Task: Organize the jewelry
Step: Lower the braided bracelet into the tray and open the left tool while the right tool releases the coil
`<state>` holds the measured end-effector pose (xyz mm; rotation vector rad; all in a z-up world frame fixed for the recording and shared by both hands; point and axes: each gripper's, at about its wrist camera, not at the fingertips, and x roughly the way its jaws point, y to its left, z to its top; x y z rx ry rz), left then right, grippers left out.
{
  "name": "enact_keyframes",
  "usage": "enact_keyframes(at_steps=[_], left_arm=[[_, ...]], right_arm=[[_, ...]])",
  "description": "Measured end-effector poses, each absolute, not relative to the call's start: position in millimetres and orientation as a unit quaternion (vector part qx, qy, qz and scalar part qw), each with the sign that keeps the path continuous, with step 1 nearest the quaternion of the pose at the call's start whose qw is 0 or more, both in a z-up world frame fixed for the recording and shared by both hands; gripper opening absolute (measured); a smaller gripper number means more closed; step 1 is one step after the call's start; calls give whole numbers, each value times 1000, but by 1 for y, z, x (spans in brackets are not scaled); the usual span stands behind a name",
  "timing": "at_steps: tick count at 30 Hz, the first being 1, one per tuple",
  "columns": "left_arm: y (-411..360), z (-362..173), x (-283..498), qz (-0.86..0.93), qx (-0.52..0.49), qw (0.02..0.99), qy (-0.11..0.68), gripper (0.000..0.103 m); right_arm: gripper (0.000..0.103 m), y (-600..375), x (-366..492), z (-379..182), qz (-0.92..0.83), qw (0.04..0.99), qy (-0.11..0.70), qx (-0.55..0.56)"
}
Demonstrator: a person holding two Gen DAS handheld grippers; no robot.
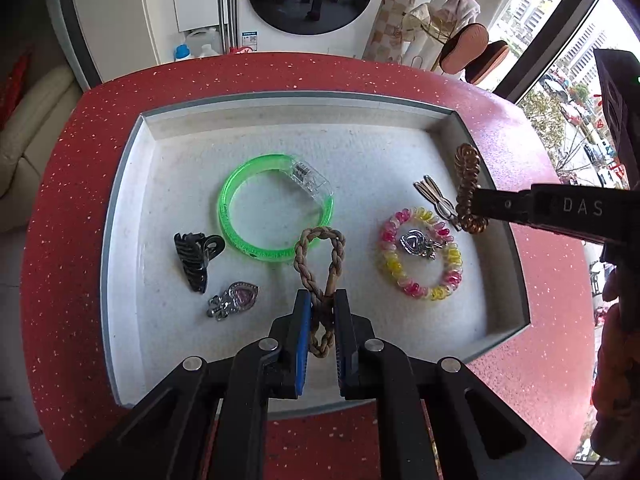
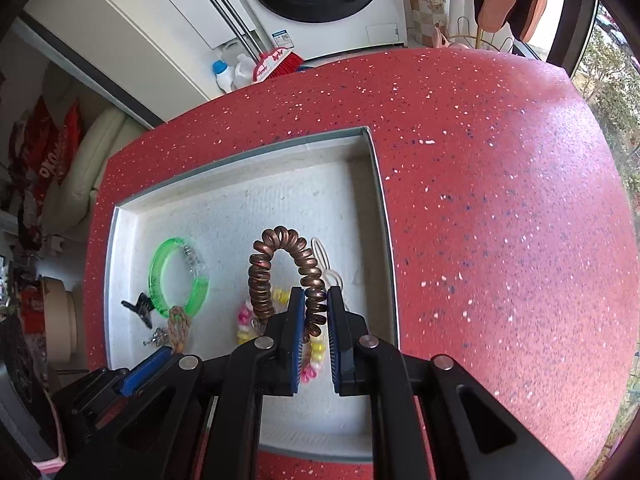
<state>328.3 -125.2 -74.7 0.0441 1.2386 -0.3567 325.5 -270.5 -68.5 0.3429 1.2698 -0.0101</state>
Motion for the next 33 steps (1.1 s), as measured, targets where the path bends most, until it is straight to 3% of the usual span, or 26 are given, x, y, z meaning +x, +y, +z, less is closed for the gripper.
enact_keyframes(at_steps=[25,30,33], left_arm=[[-149,-94,330,-147,74,799,578,29],[-154,-93,331,-145,84,799,577,29],[-153,-91,330,-139,81,800,578,29]], right_arm=[[16,-270,346,-95,6,774,614,157],[49,-269,345,-90,14,774,610,168],[49,-268,343,-86,16,774,607,179]])
